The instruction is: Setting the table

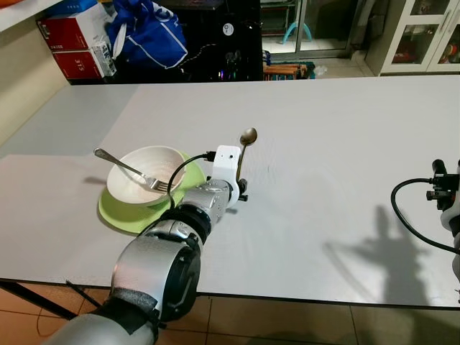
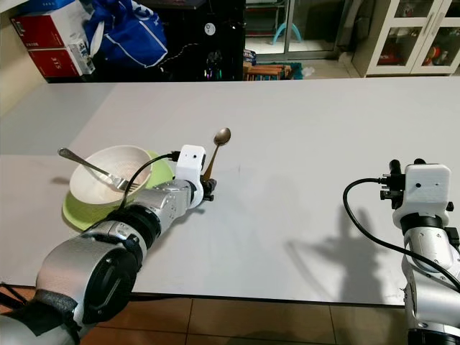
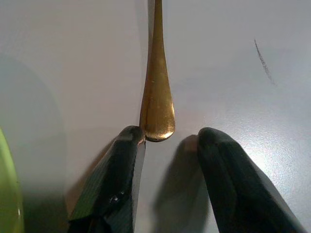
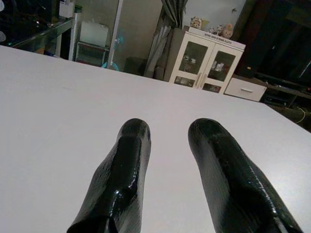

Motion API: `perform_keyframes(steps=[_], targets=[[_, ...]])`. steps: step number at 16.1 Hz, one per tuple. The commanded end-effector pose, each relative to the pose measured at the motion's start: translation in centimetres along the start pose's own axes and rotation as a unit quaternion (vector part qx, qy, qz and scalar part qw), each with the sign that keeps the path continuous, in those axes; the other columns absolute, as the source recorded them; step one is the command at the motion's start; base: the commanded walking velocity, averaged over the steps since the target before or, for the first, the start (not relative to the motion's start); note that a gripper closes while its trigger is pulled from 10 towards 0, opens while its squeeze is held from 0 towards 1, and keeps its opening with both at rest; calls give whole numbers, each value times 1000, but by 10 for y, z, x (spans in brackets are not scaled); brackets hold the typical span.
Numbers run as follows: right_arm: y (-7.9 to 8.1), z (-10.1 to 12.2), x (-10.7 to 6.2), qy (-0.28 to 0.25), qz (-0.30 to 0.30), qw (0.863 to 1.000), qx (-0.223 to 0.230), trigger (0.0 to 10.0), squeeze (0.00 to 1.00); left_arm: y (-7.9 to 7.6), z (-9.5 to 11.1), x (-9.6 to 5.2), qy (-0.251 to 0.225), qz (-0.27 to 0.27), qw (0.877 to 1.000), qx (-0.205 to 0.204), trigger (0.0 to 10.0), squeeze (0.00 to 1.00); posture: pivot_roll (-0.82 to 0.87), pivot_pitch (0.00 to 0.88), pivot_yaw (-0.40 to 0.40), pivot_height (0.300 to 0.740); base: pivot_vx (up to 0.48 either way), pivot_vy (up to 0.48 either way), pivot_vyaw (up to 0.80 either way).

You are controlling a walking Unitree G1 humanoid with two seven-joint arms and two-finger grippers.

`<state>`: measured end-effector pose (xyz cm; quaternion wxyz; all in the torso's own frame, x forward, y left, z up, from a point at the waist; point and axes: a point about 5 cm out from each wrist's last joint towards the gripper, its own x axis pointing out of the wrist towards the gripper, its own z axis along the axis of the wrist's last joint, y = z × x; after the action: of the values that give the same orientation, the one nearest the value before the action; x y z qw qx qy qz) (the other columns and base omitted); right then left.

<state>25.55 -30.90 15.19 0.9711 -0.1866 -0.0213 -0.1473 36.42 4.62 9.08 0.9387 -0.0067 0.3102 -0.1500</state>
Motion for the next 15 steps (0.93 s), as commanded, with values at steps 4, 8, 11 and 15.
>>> perform_keyframes(steps=[4,8,11,15], targets=[[3,2,0,1,10,1000,4,10000,0,-19,-38,2,76,-45,996,4,10000,0,-231,0,107,740,0,0,0],[4,1,-1,3,11,1000,5,10000,0,-28,-17,2,38,-69,994,74,10000,0,-223,0,102,740,0,0,0],[5,2,0,2,12,1000,6,10000,0,-19,9,-1,-3,-45,997,64,10000,0,-228,0,101,740,0,0,0],[1,2,0,3,8,1000,4,10000,0,-31,45,-7,-51,-62,995,62,10000,0,-232,0,97,740,0,0,0]])
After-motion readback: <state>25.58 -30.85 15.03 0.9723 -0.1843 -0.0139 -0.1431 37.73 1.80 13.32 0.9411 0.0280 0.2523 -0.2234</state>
